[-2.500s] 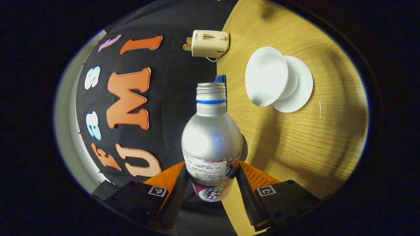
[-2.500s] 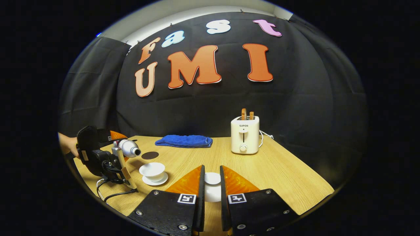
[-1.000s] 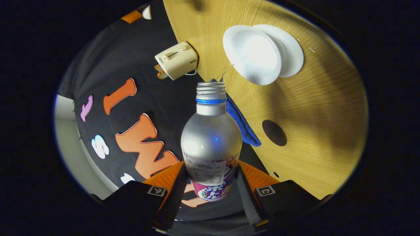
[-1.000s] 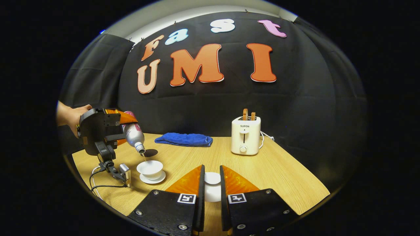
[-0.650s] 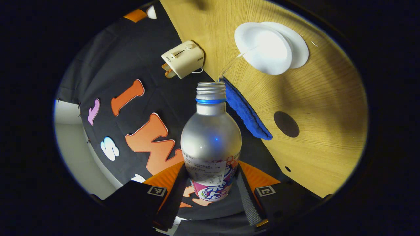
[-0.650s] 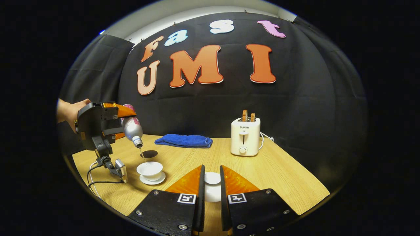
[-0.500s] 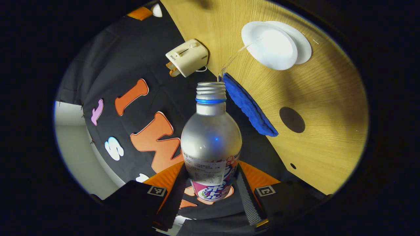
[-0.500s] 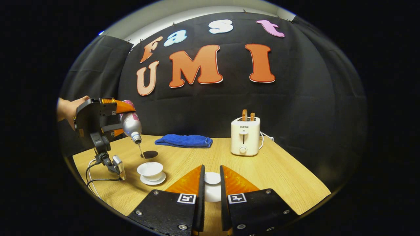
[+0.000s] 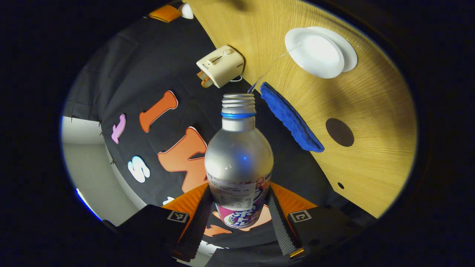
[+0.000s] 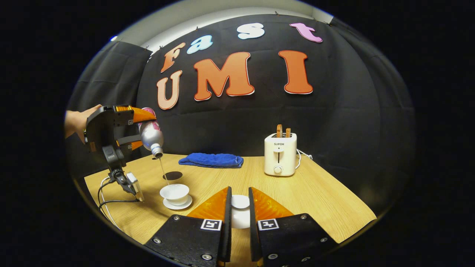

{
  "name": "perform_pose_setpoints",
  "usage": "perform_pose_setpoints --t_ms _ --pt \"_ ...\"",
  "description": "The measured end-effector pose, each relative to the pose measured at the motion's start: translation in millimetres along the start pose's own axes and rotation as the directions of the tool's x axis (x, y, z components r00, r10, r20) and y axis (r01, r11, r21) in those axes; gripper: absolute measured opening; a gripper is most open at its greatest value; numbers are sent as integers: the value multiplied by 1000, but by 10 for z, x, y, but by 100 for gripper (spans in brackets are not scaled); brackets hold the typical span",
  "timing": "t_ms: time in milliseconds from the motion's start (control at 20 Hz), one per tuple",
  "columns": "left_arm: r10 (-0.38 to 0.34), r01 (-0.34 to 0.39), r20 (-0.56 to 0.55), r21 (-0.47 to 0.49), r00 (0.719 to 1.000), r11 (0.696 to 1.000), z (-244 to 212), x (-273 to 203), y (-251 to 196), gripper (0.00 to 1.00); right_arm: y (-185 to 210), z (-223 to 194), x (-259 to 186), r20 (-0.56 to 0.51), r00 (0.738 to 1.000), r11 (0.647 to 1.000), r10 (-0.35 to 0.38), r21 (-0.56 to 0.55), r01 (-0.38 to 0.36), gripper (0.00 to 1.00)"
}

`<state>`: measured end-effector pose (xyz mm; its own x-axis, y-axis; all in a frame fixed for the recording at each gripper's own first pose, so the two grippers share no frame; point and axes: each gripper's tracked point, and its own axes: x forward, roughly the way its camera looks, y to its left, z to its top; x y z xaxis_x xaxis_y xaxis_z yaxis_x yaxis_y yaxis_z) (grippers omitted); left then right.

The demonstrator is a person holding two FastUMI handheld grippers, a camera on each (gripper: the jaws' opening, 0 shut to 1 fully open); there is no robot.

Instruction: Open the teacup lid with one hand, grasp the water bottle and pour water into the teacup with the other hand; after pouring, place the water bottle on the coaster and then close the teacup lid.

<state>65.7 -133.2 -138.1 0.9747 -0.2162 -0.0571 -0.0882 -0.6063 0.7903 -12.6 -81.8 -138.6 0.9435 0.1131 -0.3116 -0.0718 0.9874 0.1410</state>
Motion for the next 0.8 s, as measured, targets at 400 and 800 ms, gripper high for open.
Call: perform_pose_setpoints --t_ms 400,800 --pt "-22 27 55 -86 998 996 378 7 -353 80 99 -34 34 -14 1000 1000 11 -16 -11 21" --pt "97 -124 -77 -665 992 736 66 67 -180 87 400 118 153 30 998 999 48 -25 -47 21"
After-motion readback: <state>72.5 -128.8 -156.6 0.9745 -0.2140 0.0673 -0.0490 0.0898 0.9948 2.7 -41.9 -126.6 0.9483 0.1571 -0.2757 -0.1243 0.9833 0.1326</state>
